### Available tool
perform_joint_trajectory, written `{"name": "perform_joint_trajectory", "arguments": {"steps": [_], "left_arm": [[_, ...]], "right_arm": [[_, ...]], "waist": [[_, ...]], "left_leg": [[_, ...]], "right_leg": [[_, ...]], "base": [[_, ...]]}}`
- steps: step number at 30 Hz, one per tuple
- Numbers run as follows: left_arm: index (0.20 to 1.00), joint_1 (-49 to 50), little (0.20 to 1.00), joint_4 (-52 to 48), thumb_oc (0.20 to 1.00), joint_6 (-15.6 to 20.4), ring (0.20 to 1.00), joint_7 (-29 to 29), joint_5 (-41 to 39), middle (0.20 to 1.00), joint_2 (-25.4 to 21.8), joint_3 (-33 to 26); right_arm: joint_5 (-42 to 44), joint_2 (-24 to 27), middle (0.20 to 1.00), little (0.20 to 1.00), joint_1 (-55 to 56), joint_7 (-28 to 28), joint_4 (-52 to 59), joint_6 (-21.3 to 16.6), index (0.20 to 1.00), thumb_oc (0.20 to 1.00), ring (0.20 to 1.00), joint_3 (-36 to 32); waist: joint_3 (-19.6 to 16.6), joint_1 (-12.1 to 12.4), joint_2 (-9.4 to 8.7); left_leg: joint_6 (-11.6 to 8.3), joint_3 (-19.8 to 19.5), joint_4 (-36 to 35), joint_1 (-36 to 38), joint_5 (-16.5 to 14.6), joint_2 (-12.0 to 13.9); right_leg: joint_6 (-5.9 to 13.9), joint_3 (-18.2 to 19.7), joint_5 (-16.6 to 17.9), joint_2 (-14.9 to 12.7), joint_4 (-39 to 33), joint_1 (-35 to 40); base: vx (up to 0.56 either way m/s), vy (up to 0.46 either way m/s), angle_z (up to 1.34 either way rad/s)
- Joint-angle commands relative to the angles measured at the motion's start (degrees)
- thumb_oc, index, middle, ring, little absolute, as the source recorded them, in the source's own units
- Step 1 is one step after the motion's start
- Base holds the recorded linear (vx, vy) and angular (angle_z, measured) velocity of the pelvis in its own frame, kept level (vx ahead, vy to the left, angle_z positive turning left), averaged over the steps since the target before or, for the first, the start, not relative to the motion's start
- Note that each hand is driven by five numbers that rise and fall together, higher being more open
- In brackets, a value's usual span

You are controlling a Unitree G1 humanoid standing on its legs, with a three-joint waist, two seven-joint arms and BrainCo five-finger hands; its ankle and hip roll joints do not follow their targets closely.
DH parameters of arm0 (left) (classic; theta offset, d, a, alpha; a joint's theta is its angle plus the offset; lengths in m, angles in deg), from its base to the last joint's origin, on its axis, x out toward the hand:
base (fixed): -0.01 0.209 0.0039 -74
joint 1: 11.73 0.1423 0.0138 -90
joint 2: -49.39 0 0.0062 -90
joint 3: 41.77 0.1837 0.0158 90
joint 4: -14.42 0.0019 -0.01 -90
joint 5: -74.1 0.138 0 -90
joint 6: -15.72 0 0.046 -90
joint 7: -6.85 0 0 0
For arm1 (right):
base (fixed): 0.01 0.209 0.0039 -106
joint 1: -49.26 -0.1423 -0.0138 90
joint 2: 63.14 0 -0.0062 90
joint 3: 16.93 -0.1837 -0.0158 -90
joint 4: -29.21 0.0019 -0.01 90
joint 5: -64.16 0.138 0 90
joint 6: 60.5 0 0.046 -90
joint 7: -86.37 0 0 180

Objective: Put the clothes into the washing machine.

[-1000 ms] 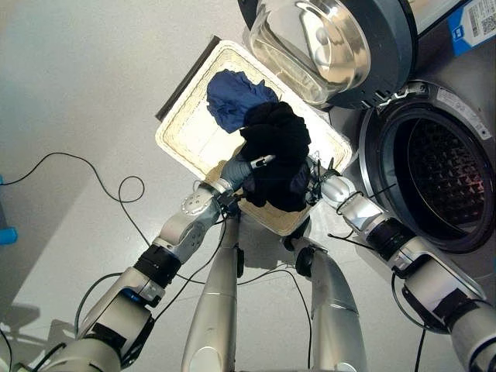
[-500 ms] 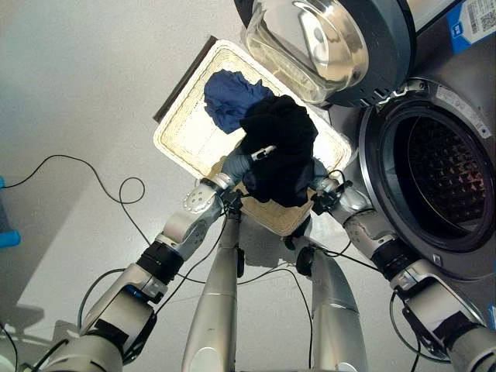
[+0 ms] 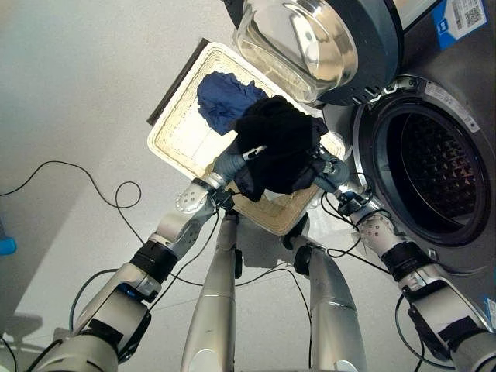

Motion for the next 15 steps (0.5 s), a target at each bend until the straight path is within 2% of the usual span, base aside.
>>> {"name": "perform_joint_trajectory", "arguments": {"steps": [1,10,15], "left_arm": [[0.200,-2.3,0.200,1.3,0.200,2.1,0.200,-1.2,1.9,0.200,3.4,-1.0],[0.200,-2.9,0.200,1.7,0.200,3.1,0.200,-1.7,2.8,0.200,4.7,-1.3],[0.200,-3.2,0.200,2.3,0.200,3.7,0.200,-0.9,3.8,0.200,5.4,-1.5]], "right_arm": [[3.2,-1.0,1.000,1.000,-2.4,-10.1,4.9,2.3,1.000,1.000,1.000,-0.3],[4.0,-4.0,1.000,1.000,-3.1,-15.6,4.3,6.4,1.000,1.000,1.000,0.2],[1.6,-5.0,1.000,1.000,-3.0,-16.2,4.4,8.2,1.000,1.000,1.000,0.6]], "waist": [[-0.7,-0.9,1.27],[-0.7,-0.8,1.61],[-0.7,-1.0,1.56]], "left_leg": [[1.59,4.2,3.6,1.4,-7.0,-3.8],[1.34,4.2,3.3,1.3,-6.7,-3.8],[1.26,4.2,3.3,1.0,-6.5,-3.9]], "right_leg": [[6.25,-1.8,11.0,2.0,-11.5,2.6],[6.22,-2.0,11.0,2.1,-11.8,2.7],[6.19,-2.0,11.0,2.2,-11.8,2.5]], "base": [[0.00,0.000,0.00],[0.00,0.000,0.00],[0.00,0.000,0.00]]}}
